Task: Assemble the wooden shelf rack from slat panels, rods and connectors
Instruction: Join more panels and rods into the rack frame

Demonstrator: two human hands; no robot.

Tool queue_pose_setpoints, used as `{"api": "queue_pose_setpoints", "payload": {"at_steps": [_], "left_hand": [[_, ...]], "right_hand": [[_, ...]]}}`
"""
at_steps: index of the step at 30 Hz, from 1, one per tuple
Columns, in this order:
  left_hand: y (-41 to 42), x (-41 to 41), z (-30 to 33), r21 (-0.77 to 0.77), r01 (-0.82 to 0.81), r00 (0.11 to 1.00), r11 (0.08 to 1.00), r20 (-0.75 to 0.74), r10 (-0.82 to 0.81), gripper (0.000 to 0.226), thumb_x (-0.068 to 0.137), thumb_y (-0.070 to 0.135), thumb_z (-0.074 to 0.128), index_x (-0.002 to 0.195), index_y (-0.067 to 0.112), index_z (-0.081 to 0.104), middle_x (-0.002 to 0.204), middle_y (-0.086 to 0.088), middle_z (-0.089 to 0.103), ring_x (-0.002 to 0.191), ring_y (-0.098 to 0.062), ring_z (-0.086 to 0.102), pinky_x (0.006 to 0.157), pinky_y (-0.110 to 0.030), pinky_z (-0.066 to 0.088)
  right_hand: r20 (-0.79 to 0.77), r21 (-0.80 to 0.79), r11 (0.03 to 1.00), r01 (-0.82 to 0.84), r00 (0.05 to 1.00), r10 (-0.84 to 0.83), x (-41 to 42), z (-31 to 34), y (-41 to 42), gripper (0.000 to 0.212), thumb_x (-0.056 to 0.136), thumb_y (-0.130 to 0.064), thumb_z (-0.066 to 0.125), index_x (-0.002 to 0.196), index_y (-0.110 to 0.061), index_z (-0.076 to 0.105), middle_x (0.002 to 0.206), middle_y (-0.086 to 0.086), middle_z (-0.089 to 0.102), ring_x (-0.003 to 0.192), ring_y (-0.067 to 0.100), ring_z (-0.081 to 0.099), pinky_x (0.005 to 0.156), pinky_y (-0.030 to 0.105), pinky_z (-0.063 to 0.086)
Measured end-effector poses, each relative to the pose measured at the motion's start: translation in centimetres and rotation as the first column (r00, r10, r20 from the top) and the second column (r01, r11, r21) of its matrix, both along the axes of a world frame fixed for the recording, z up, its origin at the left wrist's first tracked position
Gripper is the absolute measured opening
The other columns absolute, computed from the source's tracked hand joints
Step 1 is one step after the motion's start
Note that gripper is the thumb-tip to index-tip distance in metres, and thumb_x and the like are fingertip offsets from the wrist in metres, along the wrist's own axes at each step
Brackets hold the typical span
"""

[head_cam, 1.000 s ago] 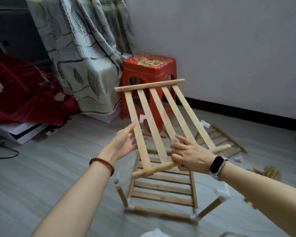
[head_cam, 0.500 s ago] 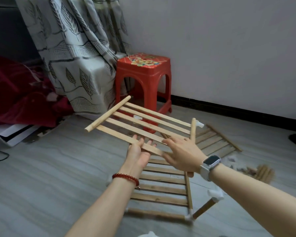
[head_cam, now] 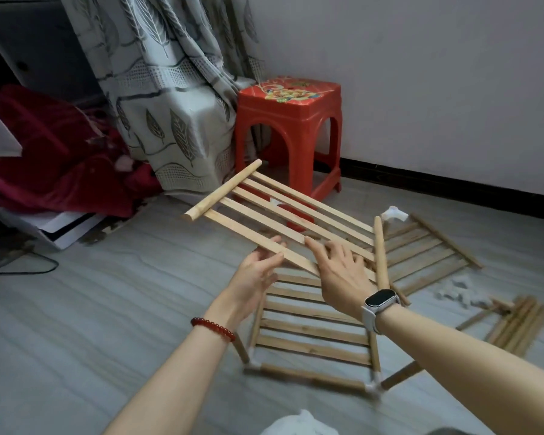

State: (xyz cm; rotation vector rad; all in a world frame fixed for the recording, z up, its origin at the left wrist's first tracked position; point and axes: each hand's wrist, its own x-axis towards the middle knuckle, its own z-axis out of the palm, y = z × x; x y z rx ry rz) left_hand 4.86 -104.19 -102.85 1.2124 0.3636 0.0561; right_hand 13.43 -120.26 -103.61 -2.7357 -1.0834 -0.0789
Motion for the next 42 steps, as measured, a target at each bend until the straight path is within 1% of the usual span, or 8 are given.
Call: {"api": "queue_pose_setpoints", "payload": {"at_steps": [3,6,9,16,20,26,36,42], "left_hand": [[2.0,-2.5,-2.1,0.374,-0.182,0.969,0.909,-0.087,0.230,0.015,0.092,0.015,0.056,0.098,0.025,0.066,0.097,0.011,0.069,0.104,-0.010,0.059,0.073,-0.015,0.046],[2.8,-4.7,-5.7,0.532,-0.341,0.843,0.775,-0.191,0.502,0.019,0.096,0.015,0.048,0.110,0.016,0.061,0.114,-0.003,0.061,0.110,-0.023,0.054,0.083,-0.031,0.048],[2.3,-5.2,-8.4,0.482,-0.261,0.844,0.836,-0.305,0.440,0.033,0.095,0.021,0.051,0.126,0.009,0.050,0.122,-0.008,0.056,0.117,-0.027,0.050,0.082,-0.027,0.040],[1.9,-6.0,-9.6,0.377,-0.211,0.914,0.902,-0.250,0.318,0.014,0.097,0.016,0.048,0.101,0.013,0.061,0.091,0.002,0.070,0.101,-0.013,0.061,0.082,-0.026,0.041],[2.2,-7.1,-9.7,0.361,-0.179,0.934,0.915,-0.231,0.274,0.024,0.098,0.016,0.047,0.090,0.009,0.068,0.121,0.006,0.056,0.093,0.012,0.054,0.090,-0.024,0.037],[1.8,-7.5,-9.6,0.412,-0.210,0.932,0.886,-0.191,0.310,0.019,0.098,0.017,0.047,0.089,0.012,0.062,0.096,-0.001,0.066,0.099,-0.017,0.060,0.078,-0.024,0.043],[2.0,-7.2,-9.8,0.457,-0.163,0.945,0.874,-0.182,0.272,0.022,0.100,0.022,0.043,0.081,0.017,0.054,0.074,0.002,0.050,0.073,-0.011,0.046,0.065,-0.021,0.039],[1.5,-5.5,-10.1,0.479,-0.167,0.910,0.862,-0.261,0.321,0.025,0.100,0.038,0.036,0.113,0.021,0.050,0.078,0.001,0.052,0.070,-0.009,0.049,0.057,-0.019,0.040]], "right_hand": [[0.015,-0.047,0.999,-0.006,1.000,0.007,1.2,-0.8,-2.4,0.070,0.086,-0.022,0.046,0.144,-0.037,0.011,0.126,0.010,0.036,0.109,0.024,0.037,0.087,0.040,0.032],[0.051,-0.135,0.991,-0.019,0.998,0.026,1.5,-1.8,-4.7,0.071,0.083,-0.031,0.048,0.145,-0.039,0.013,0.125,0.008,0.036,0.110,0.022,0.035,0.087,0.039,0.032],[0.088,-0.239,0.970,-0.050,0.993,0.073,1.8,-2.9,-6.1,0.070,0.085,-0.035,0.046,0.146,-0.039,0.011,0.129,0.010,0.035,0.111,0.023,0.034,0.086,0.038,0.031],[0.156,-0.341,0.940,-0.022,0.984,0.080,1.7,-4.6,-6.7,0.065,0.091,-0.037,0.037,0.148,-0.038,0.007,0.134,0.015,0.034,0.114,0.028,0.036,0.085,0.039,0.027],[0.159,-0.372,0.927,-0.051,0.980,0.118,2.1,-5.0,-6.4,0.070,0.089,-0.035,0.041,0.148,-0.038,0.004,0.135,0.015,0.032,0.113,0.028,0.036,0.088,0.042,0.031],[0.135,-0.377,0.924,-0.061,0.984,0.120,2.3,-5.7,-7.1,0.069,0.089,-0.037,0.043,0.148,-0.039,0.007,0.134,0.015,0.035,0.114,0.029,0.038,0.090,0.042,0.030],[0.132,-0.387,0.913,-0.132,0.972,0.196,2.7,-7.0,-7.5,0.067,0.091,-0.037,0.043,0.149,-0.036,0.010,0.132,0.017,0.038,0.111,0.031,0.039,0.087,0.043,0.032],[0.087,-0.411,0.897,-0.162,0.972,0.216,4.4,-7.9,-8.2,0.064,0.095,-0.034,0.036,0.148,-0.040,0.001,0.139,0.013,0.029,0.119,0.028,0.033,0.093,0.041,0.028]]}}
